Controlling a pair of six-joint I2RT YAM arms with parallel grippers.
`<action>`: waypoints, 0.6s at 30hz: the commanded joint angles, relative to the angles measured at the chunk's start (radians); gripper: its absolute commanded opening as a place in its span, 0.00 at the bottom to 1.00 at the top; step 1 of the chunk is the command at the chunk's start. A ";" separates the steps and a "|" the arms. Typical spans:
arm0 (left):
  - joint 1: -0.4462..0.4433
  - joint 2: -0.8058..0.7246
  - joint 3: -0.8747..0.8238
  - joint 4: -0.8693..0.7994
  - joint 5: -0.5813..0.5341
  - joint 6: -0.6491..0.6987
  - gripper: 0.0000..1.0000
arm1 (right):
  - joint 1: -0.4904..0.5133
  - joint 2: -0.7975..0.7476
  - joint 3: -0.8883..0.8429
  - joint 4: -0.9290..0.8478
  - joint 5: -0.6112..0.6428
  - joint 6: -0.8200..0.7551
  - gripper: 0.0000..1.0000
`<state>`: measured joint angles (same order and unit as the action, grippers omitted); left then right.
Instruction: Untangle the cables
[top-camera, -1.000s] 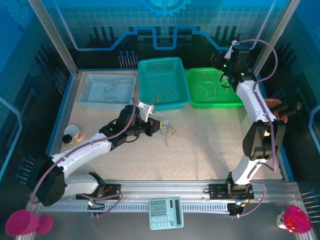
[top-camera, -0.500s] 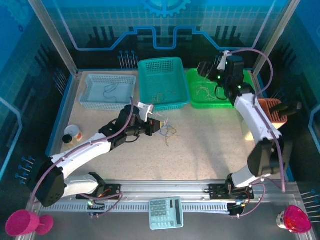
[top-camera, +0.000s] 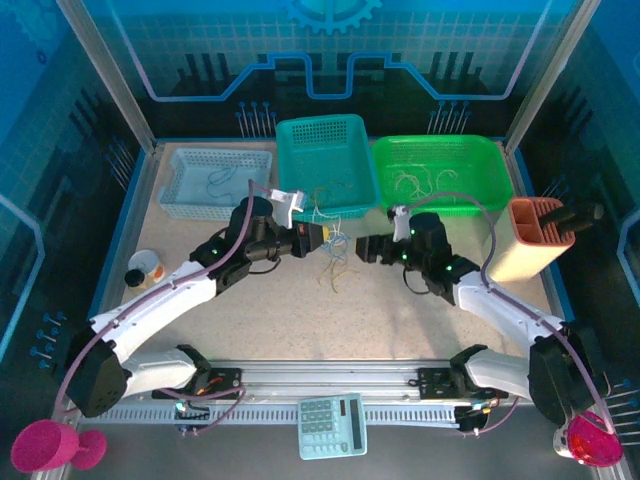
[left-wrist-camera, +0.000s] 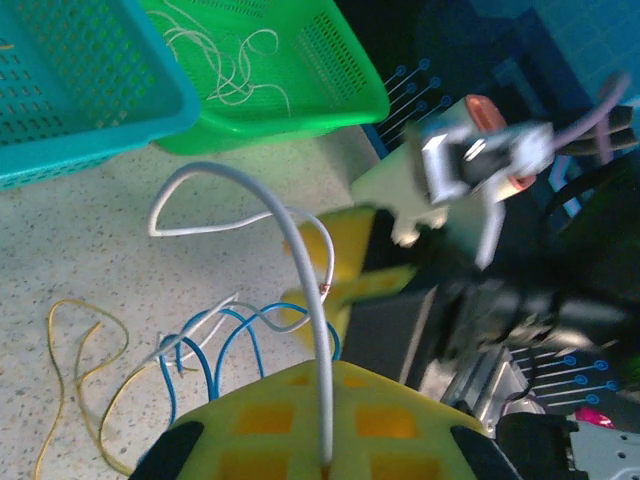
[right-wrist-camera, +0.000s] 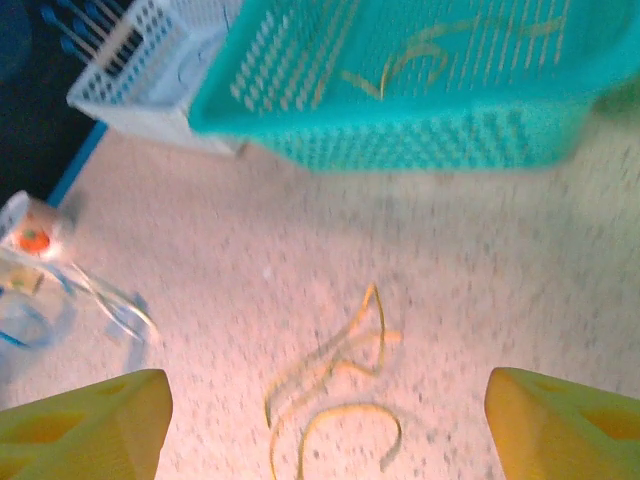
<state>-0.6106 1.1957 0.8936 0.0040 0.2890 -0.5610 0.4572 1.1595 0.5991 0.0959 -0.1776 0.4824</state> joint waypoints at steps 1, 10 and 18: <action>0.009 -0.030 0.038 -0.019 0.030 -0.031 0.00 | 0.015 -0.041 -0.057 0.146 -0.052 -0.039 0.83; 0.009 -0.035 0.038 -0.006 0.030 -0.040 0.00 | 0.019 -0.077 -0.088 0.233 -0.103 0.090 0.81; 0.009 -0.043 0.030 0.020 0.028 -0.058 0.00 | 0.055 -0.021 -0.079 0.398 -0.157 0.255 0.80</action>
<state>-0.6094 1.1816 0.9016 0.0048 0.2943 -0.6041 0.4877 1.1137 0.5190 0.3843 -0.2970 0.6571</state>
